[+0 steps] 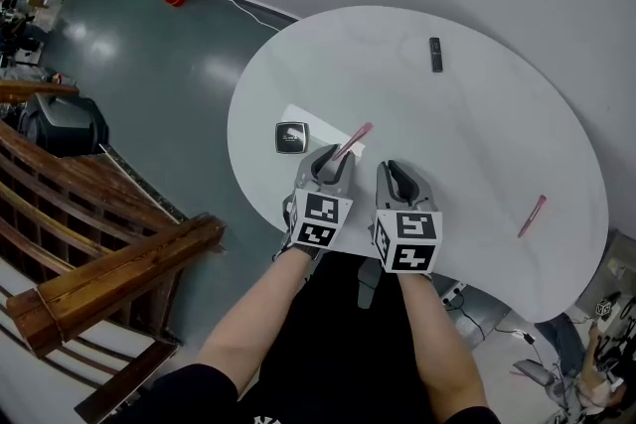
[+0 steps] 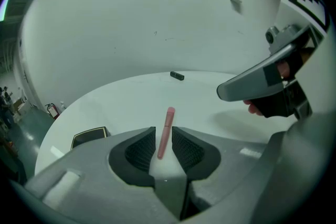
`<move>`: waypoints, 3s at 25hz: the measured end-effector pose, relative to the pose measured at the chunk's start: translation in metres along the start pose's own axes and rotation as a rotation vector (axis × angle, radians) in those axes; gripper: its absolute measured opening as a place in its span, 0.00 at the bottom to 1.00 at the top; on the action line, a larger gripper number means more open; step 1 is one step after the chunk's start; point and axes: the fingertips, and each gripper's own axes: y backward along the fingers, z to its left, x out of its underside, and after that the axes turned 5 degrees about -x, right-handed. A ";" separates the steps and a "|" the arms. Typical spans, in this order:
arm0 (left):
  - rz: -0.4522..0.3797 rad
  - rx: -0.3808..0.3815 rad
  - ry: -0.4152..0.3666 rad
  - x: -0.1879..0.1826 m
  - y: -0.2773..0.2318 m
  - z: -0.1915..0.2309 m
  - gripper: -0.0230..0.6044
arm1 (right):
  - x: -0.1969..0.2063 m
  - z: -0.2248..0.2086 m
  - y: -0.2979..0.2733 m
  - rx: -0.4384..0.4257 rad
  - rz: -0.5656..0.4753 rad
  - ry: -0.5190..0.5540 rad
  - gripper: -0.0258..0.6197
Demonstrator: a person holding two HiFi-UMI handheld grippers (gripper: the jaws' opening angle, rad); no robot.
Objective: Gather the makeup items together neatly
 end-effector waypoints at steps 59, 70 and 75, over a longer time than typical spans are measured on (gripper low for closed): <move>-0.034 0.189 0.295 -0.083 0.006 -0.349 0.11 | 0.057 -0.237 0.256 0.347 -0.183 -0.084 0.08; 0.008 0.165 0.258 -0.080 -0.027 -0.406 0.11 | 0.079 -0.290 0.273 0.298 -0.169 -0.112 0.08; 0.024 0.159 0.243 -0.077 -0.036 -0.416 0.11 | 0.083 -0.300 0.273 0.279 -0.163 -0.123 0.08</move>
